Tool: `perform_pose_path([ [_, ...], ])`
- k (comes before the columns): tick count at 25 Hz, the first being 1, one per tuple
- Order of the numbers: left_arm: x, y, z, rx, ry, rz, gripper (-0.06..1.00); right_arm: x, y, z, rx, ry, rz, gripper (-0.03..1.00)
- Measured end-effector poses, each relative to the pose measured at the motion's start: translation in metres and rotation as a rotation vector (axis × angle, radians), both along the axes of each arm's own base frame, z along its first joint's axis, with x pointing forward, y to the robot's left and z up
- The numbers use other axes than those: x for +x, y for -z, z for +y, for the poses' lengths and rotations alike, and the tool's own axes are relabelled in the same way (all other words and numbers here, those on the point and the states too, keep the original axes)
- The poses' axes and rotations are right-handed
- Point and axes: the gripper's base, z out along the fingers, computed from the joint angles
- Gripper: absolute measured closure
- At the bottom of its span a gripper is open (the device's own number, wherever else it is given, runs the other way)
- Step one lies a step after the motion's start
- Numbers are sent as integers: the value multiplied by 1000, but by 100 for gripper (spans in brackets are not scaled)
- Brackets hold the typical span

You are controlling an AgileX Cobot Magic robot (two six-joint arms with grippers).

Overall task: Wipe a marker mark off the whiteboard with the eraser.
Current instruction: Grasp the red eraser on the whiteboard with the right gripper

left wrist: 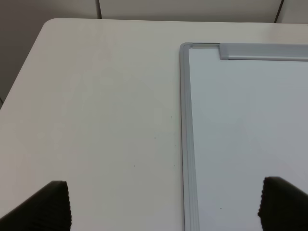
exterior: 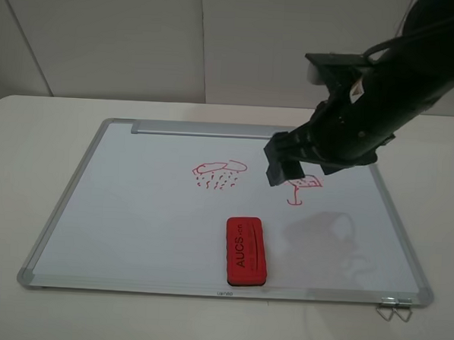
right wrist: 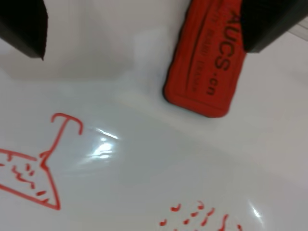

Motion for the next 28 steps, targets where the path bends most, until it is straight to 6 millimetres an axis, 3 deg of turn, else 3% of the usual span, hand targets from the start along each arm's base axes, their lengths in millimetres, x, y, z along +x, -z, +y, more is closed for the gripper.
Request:
perform_pose_path([
  [8,0,0,0,0,0,0,17,0,23,48,20,195,94,25],
  [13,0,0,0,0,0,0,17,3,43,75,-80,228,135,25],
  [22,0,0,0,0,0,0,17,13,77,89,-225,279,147,25],
  [28,0,0,0,0,0,0,17,13,80,92,-198,290,163,25],
])
